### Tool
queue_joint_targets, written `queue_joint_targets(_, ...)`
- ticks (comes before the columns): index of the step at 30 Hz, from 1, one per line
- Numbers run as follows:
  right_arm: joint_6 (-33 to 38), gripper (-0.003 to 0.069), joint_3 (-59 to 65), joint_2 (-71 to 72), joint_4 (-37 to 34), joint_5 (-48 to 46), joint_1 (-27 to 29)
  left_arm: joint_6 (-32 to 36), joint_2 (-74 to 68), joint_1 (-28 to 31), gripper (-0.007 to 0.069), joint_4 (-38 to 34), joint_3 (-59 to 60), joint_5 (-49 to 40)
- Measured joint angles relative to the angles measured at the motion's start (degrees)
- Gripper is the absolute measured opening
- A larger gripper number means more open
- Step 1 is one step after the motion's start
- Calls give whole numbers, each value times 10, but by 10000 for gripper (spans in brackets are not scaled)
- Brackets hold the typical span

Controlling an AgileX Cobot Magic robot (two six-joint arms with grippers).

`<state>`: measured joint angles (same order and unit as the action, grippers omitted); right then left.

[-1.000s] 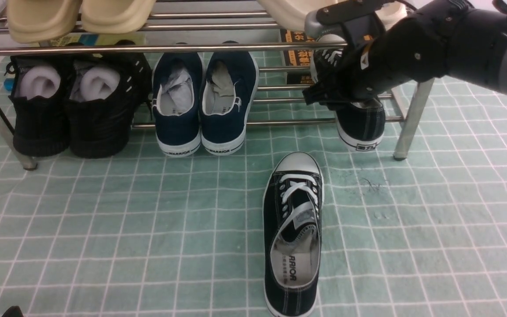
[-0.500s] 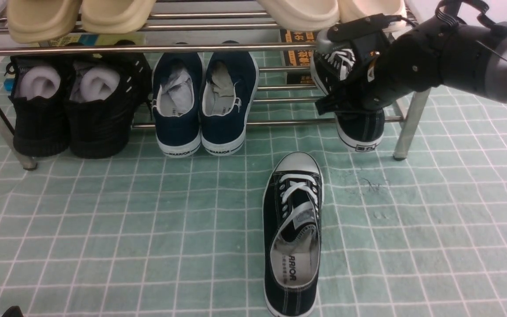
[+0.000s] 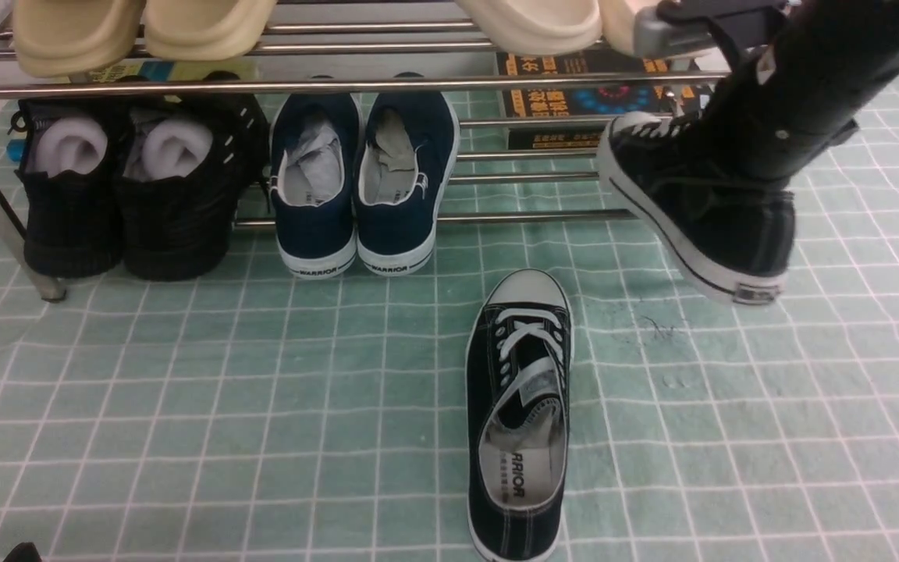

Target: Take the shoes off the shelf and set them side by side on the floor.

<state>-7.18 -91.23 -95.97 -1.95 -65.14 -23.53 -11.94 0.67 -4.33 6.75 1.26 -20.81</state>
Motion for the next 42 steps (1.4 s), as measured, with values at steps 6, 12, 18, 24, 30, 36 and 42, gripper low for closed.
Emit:
queue_joint_targets(6,24,1,20,67,-39,-74,-1,0,0,0,242,0,0,0)
queue_joint_targets(12,24,4,95,93,-35,-66,-28,0,0,0,242,0,0,0)
queue_joint_targets(18,14,5,170,92,-49,5,-62,0,0,0,242,0,0,0)
queue_joint_targets(24,7,6,177,73,-37,89,-63,0,0,0,242,0,0,0)
queue_joint_targets(30,0,9,177,27,-10,131,-63,0,0,0,242,0,0,0)
queue_joint_targets(36,-36,11,177,-10,26,151,-63,0,0,0,242,0,0,0)
queue_joint_targets(42,-44,15,177,-37,-4,150,-63,0,0,0,242,0,0,0)
